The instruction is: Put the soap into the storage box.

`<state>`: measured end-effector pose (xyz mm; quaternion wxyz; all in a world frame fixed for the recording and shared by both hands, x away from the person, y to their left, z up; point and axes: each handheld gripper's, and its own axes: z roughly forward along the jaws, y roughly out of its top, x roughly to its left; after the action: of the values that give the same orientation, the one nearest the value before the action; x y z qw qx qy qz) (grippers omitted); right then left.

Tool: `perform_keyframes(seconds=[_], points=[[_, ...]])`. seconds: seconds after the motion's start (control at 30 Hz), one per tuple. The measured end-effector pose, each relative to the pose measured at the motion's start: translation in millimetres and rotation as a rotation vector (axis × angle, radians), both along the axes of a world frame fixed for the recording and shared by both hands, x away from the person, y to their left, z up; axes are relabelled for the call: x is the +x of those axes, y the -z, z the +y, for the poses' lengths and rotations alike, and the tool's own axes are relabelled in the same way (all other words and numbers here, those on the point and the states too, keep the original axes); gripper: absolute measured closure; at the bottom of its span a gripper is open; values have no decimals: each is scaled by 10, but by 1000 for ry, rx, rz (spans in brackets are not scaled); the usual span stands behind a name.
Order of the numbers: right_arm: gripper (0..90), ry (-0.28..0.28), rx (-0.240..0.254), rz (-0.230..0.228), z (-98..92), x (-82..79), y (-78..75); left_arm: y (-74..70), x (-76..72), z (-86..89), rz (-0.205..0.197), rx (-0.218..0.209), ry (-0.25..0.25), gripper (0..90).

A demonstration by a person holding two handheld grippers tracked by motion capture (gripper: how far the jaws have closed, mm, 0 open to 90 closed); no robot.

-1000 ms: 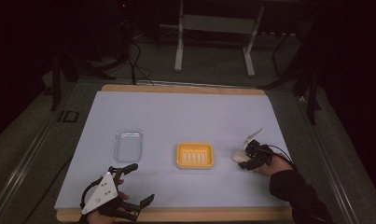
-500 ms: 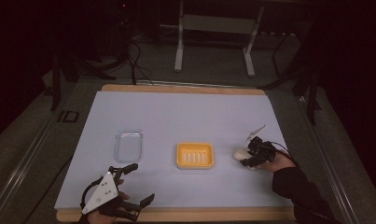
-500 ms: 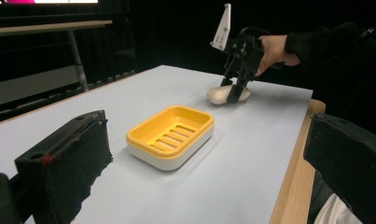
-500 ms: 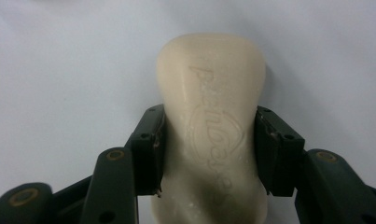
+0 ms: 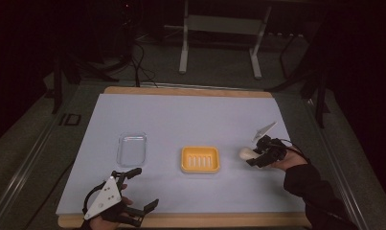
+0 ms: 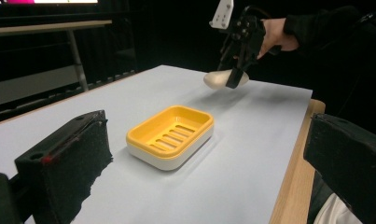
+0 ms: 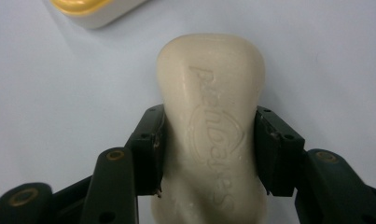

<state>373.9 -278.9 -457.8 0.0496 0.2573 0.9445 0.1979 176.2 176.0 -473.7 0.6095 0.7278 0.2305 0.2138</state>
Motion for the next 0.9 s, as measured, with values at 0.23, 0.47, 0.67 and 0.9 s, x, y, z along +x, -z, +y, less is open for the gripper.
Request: perform_keyframes(seconds=[0.23,0.47,0.67,0.9], points=[[494,-82,19,0,44,18,-118,-1,0,1,0,-1,-1,7],[494,-195,27,-2,106,-7,-202,0,0,2,1,0,0,7],[494,-268,34,14,158,-15,-257,0,2,1,1,0,0,7],[494,-313,19,22,247,-5,-324,1,1,1,1,2,1,7]])
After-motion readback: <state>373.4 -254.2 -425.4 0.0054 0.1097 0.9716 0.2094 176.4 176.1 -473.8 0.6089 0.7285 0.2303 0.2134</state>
